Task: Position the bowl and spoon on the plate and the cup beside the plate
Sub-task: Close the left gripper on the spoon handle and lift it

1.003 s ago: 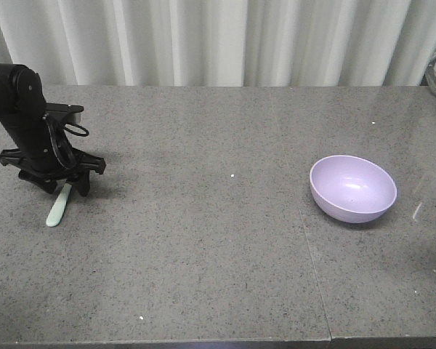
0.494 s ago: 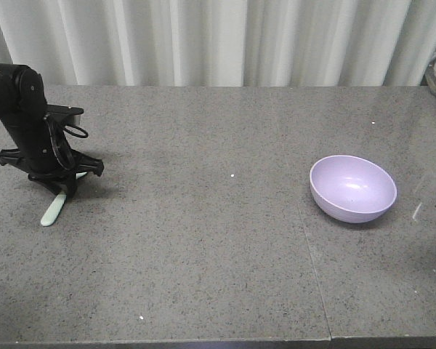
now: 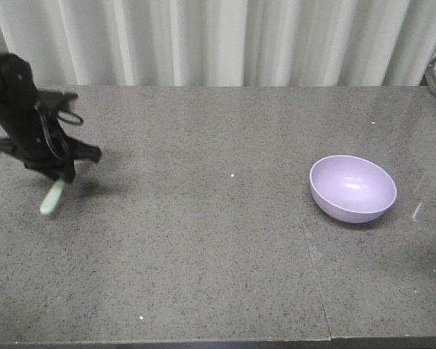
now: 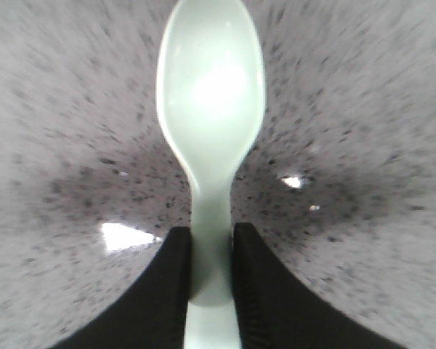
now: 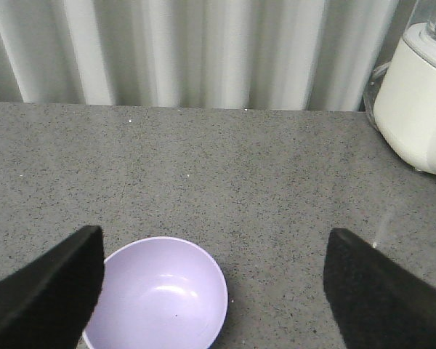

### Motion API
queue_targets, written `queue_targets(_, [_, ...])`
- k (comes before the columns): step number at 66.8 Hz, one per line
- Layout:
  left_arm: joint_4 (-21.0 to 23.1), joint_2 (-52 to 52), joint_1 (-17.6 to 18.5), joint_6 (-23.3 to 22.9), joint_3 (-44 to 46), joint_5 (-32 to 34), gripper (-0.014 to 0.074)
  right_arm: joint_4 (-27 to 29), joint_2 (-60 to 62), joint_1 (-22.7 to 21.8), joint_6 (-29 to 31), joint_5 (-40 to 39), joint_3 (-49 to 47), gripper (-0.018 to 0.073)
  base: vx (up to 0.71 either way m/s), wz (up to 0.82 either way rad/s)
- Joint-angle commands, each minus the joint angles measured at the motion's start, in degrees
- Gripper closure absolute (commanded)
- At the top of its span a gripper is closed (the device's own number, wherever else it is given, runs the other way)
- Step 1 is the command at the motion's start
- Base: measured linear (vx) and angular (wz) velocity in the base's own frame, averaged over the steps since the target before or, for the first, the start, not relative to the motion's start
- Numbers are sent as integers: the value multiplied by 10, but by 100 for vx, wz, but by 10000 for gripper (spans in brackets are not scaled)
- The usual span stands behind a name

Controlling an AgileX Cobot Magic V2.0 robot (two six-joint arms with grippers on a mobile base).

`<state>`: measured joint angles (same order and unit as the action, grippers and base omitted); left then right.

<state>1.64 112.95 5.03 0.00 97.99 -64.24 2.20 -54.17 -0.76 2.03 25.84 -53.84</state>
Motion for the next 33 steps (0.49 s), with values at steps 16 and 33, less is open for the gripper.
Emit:
queue_targets(16, [9, -217, 4, -11, 16, 109, 601, 12, 4, -1, 0, -38, -17, -28, 0, 0])
queue_targets(33, [14, -308, 4, -11, 16, 144, 596, 8, -84, -2, -12, 52, -94, -28, 0, 0])
